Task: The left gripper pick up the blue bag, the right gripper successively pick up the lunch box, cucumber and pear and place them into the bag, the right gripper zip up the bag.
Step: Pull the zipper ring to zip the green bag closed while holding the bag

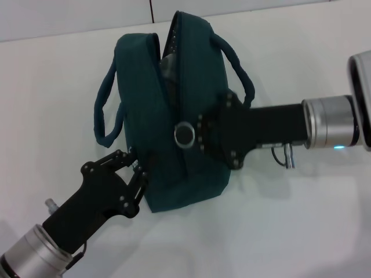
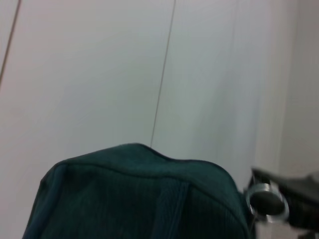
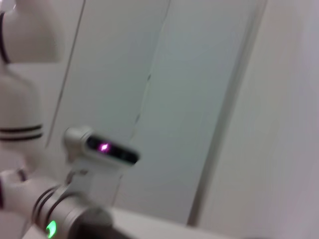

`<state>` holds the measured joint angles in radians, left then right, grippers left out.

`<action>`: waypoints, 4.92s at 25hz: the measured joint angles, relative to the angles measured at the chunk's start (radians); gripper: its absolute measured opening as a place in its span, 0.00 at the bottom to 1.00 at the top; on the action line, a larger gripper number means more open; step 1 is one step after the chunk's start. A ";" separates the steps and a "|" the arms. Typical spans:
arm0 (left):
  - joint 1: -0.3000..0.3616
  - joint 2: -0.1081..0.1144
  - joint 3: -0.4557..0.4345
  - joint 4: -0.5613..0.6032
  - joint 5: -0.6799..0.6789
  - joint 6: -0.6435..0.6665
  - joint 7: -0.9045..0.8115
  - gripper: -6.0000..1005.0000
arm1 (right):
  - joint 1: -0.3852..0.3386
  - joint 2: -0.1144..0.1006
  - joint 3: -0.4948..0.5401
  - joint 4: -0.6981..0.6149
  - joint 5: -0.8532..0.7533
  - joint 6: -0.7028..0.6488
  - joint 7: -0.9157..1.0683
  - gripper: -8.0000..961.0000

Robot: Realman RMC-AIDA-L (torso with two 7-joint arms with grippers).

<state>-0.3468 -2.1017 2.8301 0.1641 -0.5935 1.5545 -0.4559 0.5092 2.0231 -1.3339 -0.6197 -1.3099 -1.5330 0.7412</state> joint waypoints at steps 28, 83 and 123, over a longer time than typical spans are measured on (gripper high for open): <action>-0.053 0.012 0.000 -0.050 0.106 -0.016 0.045 0.08 | 0.001 0.005 -0.091 0.160 0.429 -0.009 -0.365 0.02; -0.107 0.006 0.011 -0.132 -0.048 0.156 -0.039 0.30 | -0.077 0.004 -0.278 0.188 0.625 -0.099 -0.525 0.03; -0.106 0.011 0.001 -0.082 -0.129 0.032 0.027 0.07 | -0.130 0.003 -0.427 0.320 1.057 -0.073 -0.573 0.03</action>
<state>-0.4533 -2.0908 2.8307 0.0822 -0.7229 1.5861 -0.4286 0.3796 2.0257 -1.7608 -0.3002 -0.2533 -1.6056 0.1678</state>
